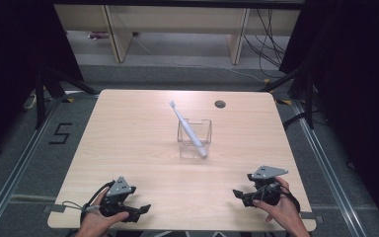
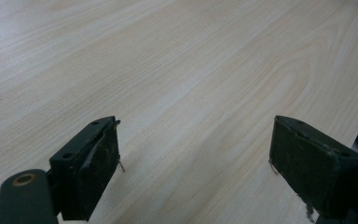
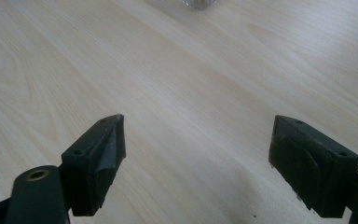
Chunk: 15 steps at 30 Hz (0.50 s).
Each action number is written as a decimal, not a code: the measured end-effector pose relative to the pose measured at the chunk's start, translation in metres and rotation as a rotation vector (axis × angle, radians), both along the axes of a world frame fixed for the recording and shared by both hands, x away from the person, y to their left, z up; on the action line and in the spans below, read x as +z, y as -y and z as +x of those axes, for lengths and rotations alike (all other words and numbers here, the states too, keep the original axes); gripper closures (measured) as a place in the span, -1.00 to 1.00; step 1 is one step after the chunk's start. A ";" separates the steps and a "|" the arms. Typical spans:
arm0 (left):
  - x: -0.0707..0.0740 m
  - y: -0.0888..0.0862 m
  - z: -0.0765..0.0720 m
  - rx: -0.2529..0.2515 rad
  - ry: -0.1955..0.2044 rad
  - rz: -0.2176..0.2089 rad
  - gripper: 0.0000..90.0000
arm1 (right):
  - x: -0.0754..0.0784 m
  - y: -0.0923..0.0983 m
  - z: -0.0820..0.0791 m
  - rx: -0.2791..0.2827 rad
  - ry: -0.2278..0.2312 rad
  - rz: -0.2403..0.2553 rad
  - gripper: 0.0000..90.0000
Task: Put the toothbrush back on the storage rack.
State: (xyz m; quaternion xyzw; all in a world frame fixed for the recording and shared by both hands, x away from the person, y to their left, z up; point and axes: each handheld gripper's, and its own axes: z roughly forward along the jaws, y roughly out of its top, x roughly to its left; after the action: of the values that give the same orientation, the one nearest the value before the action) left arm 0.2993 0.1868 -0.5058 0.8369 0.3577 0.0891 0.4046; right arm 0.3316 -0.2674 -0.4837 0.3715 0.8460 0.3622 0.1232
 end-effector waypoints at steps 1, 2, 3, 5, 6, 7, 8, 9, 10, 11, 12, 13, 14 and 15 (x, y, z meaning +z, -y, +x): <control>0.000 0.000 0.000 -0.001 0.000 0.000 -0.66 | -0.002 0.001 -0.003 -0.022 -0.002 0.005 -0.57; 0.000 0.000 0.000 -0.001 0.000 0.000 -0.66 | -0.002 0.001 -0.003 -0.022 -0.002 0.005 -0.57; 0.000 0.000 0.000 -0.001 -0.001 0.001 -0.66 | -0.002 0.002 -0.002 -0.009 0.003 0.003 -0.57; 0.000 0.000 0.000 0.000 -0.001 0.001 -0.66 | -0.002 0.005 -0.003 -0.003 0.006 -0.003 -0.57; 0.000 0.000 0.000 -0.001 -0.001 0.001 -0.66 | -0.003 0.007 -0.005 -0.013 -0.005 -0.014 -0.57; -0.001 0.001 -0.001 0.006 -0.002 -0.013 -0.66 | -0.003 0.007 -0.006 -0.018 -0.023 -0.008 -0.57; -0.001 0.001 -0.001 0.006 -0.002 -0.013 -0.66 | -0.004 0.006 -0.009 -0.034 -0.028 -0.003 -0.57; 0.000 0.000 0.000 0.000 -0.001 -0.003 -0.66 | -0.004 0.008 -0.008 -0.016 -0.006 -0.014 -0.57; 0.000 0.000 0.000 0.000 -0.001 -0.003 -0.66 | -0.004 0.008 -0.008 -0.016 -0.006 -0.014 -0.57; 0.000 0.000 0.000 -0.002 -0.001 0.001 -0.67 | -0.004 0.010 -0.009 -0.018 -0.023 -0.018 -0.57; 0.000 0.000 0.000 -0.002 -0.001 0.001 -0.66 | -0.004 0.010 -0.009 -0.018 -0.023 -0.018 -0.57; 0.000 0.000 0.000 -0.001 -0.001 0.001 -0.66 | -0.004 0.010 -0.011 -0.028 -0.031 -0.015 -0.57; -0.001 0.001 -0.001 0.006 -0.001 -0.011 -0.67 | -0.004 0.010 -0.011 -0.029 -0.028 -0.021 -0.57; -0.001 0.001 -0.001 0.006 -0.001 -0.011 -0.66 | -0.004 0.011 -0.011 -0.027 -0.020 -0.030 -0.57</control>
State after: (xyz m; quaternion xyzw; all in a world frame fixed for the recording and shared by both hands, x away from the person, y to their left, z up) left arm 0.2986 0.1856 -0.5064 0.8337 0.3608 0.0878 0.4088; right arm 0.3207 -0.2788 -0.4879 0.3845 0.8474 0.3441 0.1253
